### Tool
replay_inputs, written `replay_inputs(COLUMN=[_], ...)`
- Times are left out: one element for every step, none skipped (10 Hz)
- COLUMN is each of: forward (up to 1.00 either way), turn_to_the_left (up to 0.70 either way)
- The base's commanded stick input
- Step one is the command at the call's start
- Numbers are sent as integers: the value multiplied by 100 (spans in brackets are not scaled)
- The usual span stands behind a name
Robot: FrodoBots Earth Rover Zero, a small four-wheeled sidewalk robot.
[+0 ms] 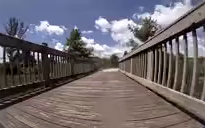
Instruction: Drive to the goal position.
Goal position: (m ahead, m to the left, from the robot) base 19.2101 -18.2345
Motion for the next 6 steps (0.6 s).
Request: replay_inputs(forward=[67,67,67,67,68,70], turn_to_the_left=[0,0,0,0,0,0])
